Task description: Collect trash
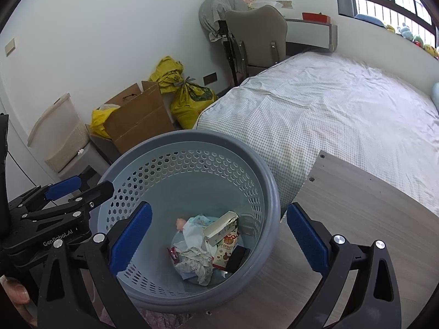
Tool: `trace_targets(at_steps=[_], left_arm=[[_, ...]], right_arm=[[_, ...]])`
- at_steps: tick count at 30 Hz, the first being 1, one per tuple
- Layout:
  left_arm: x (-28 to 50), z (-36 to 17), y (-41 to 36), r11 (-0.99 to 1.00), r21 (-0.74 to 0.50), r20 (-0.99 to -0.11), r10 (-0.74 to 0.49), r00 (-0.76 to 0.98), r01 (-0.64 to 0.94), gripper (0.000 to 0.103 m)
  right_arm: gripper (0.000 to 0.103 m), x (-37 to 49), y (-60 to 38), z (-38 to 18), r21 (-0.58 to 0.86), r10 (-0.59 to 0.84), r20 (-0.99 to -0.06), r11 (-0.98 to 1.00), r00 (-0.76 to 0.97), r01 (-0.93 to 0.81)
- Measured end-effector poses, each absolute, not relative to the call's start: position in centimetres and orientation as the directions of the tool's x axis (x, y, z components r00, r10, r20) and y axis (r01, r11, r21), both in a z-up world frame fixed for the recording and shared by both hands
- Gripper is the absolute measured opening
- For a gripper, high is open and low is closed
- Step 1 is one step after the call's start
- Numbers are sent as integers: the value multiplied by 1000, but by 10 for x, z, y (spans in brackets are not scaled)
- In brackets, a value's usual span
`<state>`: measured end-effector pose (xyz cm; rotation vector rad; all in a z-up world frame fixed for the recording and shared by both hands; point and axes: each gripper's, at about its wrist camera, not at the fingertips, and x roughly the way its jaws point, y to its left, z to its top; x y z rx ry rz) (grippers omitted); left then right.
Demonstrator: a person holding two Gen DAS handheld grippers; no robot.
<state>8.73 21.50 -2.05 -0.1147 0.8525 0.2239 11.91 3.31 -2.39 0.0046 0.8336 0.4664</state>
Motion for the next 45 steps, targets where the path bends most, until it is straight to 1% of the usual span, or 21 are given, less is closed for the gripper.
trace_targets(at_steps=[9,20,45], left_arm=[[84,-15,212,969,10,-748,172,641,-249,79],[82,-12,210,966,36,-749,197,633,-258,81],[79,-9,209,964,48,-745,209,633,-262,83]], right_arm=[[97,116,32,-22,179,397,-708,901,584,-395],[97,113,27,-19,179,393,-703,905,593,-386],[97,112,24,-16,179,390,-698,907,601,-382]])
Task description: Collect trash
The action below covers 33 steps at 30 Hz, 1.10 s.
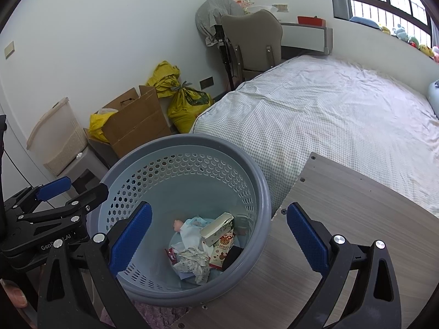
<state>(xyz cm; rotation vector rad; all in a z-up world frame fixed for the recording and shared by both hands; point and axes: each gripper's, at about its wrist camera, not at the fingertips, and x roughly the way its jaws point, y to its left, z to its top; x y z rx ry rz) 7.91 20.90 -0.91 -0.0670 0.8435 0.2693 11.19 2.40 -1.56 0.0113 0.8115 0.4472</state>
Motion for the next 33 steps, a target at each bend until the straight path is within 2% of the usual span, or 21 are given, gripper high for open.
trace_targets(at_steps=[33], left_arm=[[81,-9,207,964,59,-741,216,637,-258,85]], right_arm=[[97,112,24,-15,175,388,-696,908,604,-381]])
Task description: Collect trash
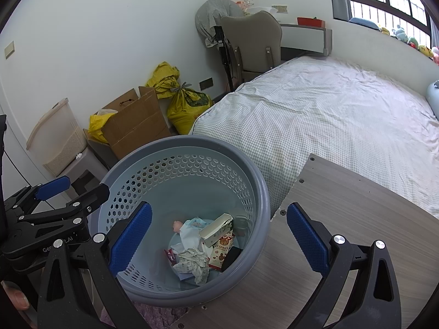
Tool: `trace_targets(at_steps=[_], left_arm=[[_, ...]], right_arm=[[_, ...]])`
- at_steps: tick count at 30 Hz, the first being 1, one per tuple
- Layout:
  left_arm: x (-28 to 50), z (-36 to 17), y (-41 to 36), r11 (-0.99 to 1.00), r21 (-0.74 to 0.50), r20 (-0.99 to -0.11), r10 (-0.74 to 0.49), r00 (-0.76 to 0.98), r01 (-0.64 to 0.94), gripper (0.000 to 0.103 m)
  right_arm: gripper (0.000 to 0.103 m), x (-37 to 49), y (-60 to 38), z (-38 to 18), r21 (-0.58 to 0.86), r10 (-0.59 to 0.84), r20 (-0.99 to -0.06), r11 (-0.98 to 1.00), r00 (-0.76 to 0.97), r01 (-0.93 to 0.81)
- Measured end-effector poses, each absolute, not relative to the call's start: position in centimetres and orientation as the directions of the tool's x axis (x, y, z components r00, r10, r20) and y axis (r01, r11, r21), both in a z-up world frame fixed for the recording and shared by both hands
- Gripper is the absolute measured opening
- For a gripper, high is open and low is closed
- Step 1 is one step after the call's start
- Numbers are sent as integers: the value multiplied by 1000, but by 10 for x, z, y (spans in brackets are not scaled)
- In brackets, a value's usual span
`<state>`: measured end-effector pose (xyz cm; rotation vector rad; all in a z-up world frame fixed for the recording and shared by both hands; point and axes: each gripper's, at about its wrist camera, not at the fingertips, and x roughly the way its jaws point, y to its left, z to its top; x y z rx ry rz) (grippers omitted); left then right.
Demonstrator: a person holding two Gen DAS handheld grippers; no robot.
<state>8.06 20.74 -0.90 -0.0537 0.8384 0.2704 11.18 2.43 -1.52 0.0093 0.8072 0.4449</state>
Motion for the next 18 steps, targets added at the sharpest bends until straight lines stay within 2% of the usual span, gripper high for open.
trace_targets(at_steps=[18], left_arm=[[83,-10,209,961,61,-746,224,628,-270,85]], right_arm=[[97,111,25,-15,175,388,-695,908,605,-381]])
